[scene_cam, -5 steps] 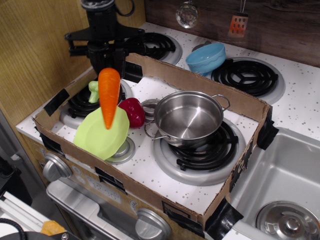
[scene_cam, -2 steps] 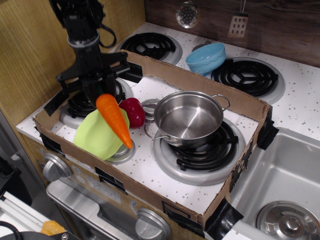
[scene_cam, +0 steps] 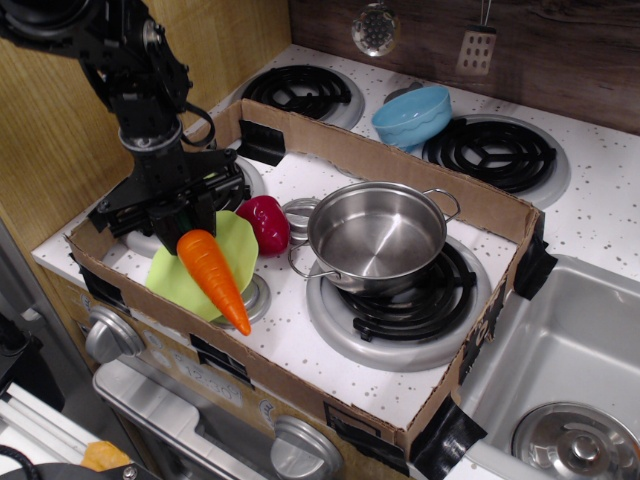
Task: Put carrot on plate
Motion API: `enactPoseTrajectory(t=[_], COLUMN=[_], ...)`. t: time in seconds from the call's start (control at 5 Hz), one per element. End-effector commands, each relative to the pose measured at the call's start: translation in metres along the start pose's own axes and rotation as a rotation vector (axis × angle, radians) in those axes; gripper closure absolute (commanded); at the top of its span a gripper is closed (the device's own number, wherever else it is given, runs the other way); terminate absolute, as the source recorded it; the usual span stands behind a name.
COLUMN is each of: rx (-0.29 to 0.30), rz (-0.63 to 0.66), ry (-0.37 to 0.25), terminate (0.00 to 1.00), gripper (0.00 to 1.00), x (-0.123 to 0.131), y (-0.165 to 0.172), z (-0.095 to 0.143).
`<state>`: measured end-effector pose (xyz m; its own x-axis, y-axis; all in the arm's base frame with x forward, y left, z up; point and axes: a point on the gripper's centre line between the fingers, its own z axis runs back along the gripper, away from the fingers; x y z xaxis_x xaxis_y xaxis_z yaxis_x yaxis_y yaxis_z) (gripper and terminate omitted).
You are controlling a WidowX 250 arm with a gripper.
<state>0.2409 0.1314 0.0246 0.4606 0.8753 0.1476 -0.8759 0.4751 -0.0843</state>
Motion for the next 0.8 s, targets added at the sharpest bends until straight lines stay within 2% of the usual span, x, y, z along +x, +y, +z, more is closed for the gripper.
enactPoseTrajectory(t=[0.0,0.2,0.4,0.6], rx=[-0.015,0.103,0.215,0.278], rz=[-0.119,-0.156,-0.16,-0.157], ry=[-0.108,-0.096,-0.152,-0.184], terminate=[0.0,0.0,0.0,1.0], gripper=[0.0,0.0,0.0,0.0], x=[-0.004,-0.015,-0.026,-0.035], y=[-0.01,-0.033,-0.063,-0.087], z=[0.034,0.053,0.09,0.118])
